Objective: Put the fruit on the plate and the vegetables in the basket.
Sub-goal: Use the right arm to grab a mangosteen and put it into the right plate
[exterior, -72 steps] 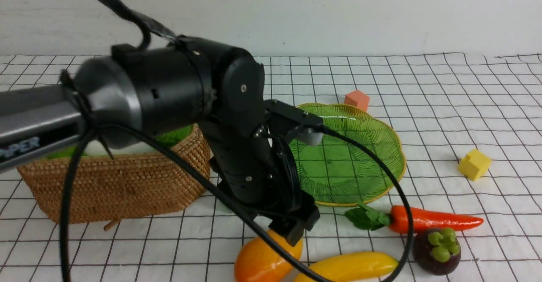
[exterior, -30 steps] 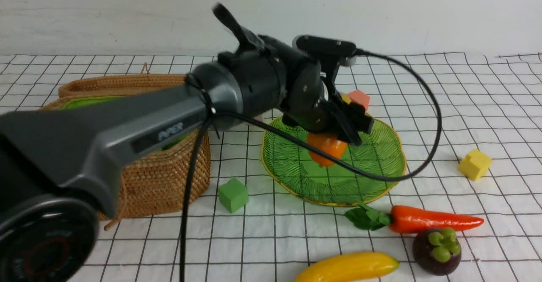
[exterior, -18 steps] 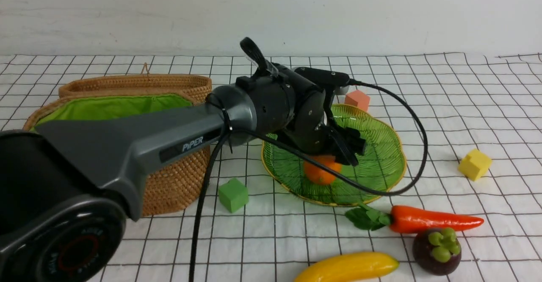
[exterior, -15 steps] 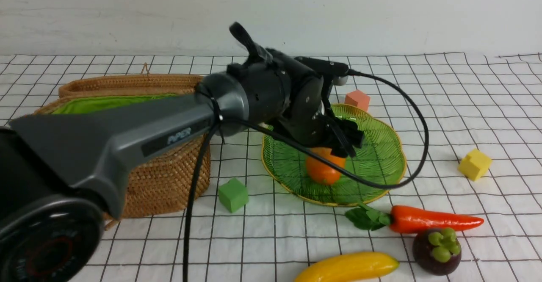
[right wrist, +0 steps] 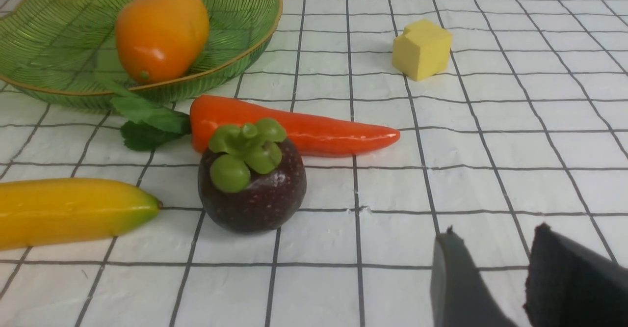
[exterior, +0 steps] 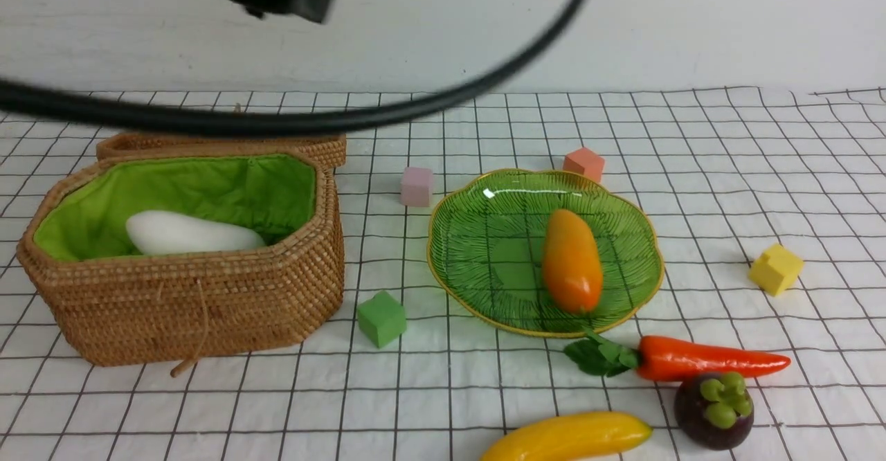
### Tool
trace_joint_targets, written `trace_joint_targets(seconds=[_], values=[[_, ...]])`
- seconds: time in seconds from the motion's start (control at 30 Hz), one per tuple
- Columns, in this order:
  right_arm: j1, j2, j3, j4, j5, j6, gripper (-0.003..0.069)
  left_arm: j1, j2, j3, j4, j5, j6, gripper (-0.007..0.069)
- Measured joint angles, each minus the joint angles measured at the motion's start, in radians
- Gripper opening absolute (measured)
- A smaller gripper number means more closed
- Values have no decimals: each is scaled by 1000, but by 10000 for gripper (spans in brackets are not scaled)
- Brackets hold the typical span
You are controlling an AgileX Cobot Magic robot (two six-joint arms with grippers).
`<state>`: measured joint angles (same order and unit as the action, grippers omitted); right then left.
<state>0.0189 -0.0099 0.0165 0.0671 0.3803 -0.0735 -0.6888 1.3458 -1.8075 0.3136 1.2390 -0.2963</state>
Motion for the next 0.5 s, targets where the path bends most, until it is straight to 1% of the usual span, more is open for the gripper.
trace_joint_targets(seconds=[0.1, 0.13, 0.17, 0.27, 0.37, 0.4, 0.43, 0.5], values=[[0, 0, 0, 0, 0, 0, 243, 0, -136, 95, -18, 7, -31, 124], [0, 0, 0, 0, 0, 0, 243, 0, -146, 104, -19, 7, -34, 124], [0, 0, 0, 0, 0, 0, 243, 0, -233, 205, -30, 7, -59, 65], [0, 0, 0, 0, 0, 0, 243, 0, -361, 409, -32, 5, -102, -9], [0, 0, 0, 0, 0, 0, 243, 0, -482, 597, -40, -37, -134, -13], [0, 0, 0, 0, 0, 0, 243, 0, -482, 597, -40, -37, -134, -13], [0, 0, 0, 0, 0, 0, 243, 0, -537, 686, -57, -67, -152, -13], [0, 0, 0, 0, 0, 0, 243, 0, -592, 762, -79, -110, -168, -13]])
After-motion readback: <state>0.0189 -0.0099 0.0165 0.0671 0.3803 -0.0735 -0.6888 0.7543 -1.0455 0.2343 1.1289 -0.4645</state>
